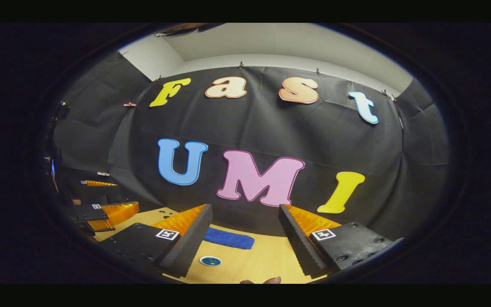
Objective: Open the teacup lid with one hand, grasp the water bottle and pour water into the teacup with the other hand; after pouring, place the water bottle on the coaster and then close the teacup lid.
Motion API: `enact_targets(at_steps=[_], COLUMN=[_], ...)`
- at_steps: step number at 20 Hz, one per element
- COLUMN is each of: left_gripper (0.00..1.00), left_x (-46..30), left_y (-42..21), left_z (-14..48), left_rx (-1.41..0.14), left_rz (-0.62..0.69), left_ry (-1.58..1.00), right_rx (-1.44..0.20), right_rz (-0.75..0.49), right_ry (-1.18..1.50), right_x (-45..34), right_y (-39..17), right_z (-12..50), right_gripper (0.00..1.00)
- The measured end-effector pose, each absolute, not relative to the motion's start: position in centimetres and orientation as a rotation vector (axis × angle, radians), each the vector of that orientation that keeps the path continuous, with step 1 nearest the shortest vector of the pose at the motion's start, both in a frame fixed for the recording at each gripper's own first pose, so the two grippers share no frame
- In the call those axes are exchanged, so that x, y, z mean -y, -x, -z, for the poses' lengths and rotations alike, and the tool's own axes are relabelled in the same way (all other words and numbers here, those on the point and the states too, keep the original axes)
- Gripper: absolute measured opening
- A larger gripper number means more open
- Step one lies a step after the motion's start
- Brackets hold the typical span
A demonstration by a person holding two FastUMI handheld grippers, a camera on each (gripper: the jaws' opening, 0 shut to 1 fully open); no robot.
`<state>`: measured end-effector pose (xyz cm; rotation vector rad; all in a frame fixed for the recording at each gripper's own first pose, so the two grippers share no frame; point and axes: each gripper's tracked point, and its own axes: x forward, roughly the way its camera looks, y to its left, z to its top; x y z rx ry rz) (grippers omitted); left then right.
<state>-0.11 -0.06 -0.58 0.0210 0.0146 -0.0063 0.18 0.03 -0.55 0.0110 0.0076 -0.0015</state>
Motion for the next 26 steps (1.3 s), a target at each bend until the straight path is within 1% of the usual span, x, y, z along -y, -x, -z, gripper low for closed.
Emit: enact_targets(at_steps=[3, 4, 5, 8, 12, 20, 26], left_gripper=[0.97, 1.00, 0.97, 0.97, 0.97, 0.97, 0.97], left_x=[0.3, 0.4, 0.2, 0.4, 0.6, 1.1, 1.0], left_y=[0.1, 0.0, 0.1, 0.1, -0.1, -1.5, -2.1], left_z=[1.4, 1.8, 2.6, 5.9, 12.3, 25.7, 32.2], left_rx=[-0.024, -0.032, -0.040, -0.077, -0.145, -0.252, -0.310], left_rz=[0.015, 0.017, 0.015, 0.020, 0.018, 0.001, -0.008], left_ry=[-0.023, -0.026, -0.029, -0.026, -0.024, -0.018, 0.002], right_rx=[-0.020, -0.024, -0.027, -0.051, -0.089, -0.191, -0.260], right_rz=[-0.019, -0.029, -0.037, -0.076, -0.135, -0.167, -0.176], right_ry=[-0.011, -0.013, -0.014, -0.014, -0.020, -0.046, -0.058], right_x=[-0.8, -1.2, -1.5, -2.8, -5.0, -8.9, -10.7], right_y=[-0.3, -0.5, -0.7, -1.6, -3.0, -4.5, -6.5], right_z=[1.9, 2.4, 3.2, 6.4, 12.2, 26.6, 34.1], right_gripper=[0.96, 0.96, 0.96, 0.96, 0.97, 0.96, 0.96])
